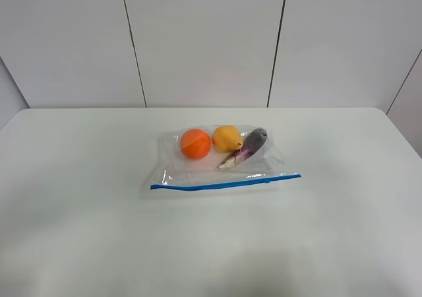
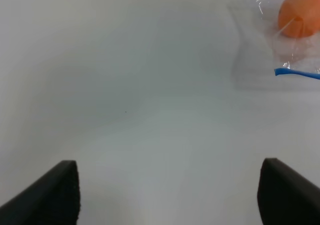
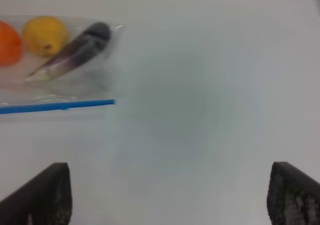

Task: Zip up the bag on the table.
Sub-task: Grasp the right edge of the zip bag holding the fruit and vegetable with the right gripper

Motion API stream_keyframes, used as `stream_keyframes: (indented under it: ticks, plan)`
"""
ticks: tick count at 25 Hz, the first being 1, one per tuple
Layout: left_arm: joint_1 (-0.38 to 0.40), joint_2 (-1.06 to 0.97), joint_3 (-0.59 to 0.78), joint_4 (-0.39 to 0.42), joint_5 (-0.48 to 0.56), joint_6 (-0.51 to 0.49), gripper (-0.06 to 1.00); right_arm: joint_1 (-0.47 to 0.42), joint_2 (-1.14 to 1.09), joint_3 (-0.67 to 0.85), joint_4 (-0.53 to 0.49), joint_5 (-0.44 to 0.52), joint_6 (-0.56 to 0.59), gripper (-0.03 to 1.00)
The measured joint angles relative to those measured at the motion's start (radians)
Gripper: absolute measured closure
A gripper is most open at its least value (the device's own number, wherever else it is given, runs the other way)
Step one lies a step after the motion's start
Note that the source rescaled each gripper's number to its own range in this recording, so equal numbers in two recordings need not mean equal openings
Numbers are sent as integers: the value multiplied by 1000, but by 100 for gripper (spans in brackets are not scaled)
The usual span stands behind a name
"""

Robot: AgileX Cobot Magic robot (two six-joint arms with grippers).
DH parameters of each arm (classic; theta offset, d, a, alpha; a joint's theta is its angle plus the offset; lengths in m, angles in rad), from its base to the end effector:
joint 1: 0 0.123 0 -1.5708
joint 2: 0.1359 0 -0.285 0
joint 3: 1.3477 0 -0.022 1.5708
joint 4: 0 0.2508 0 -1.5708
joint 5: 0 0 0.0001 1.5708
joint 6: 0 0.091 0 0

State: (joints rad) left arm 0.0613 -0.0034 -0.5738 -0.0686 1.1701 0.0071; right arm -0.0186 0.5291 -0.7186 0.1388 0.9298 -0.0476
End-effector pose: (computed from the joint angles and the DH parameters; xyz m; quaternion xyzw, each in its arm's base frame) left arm -0.0188 -0.0069 0.2886 -0.0188 0.8608 -0.0166 0.5083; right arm 0.0832 0.0086 0.3338 -0.0004 0.8945 0.0535 0.4439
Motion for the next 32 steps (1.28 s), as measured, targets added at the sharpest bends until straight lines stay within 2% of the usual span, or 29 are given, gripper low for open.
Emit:
stream_keyframes:
  ticks: [6, 13, 17, 21, 24, 27, 32]
  plan:
    - [0, 0, 0, 0, 0, 0, -2, 0, 378, -139, 221, -40, -88, 0]
    - [0, 0, 0, 0, 0, 0, -2, 0, 754, -307, 399, -40, -257, 1]
    - [0, 0, 0, 0, 0, 0, -2, -50, 889, -378, 473, 12, -347, 2]
    - [0, 0, 0, 0, 0, 0, -2, -172, 985, -385, 562, 89, -462, 2]
    - [0, 0, 0, 0, 0, 0, -2, -245, 1053, -386, 671, 153, -555, 2]
    - [0, 0, 0, 0, 0, 0, -2, -261, 1127, -386, 749, 193, -618, 2]
    - [0, 0, 0, 0, 0, 0, -2, -256, 1268, -386, 788, 215, -652, 2]
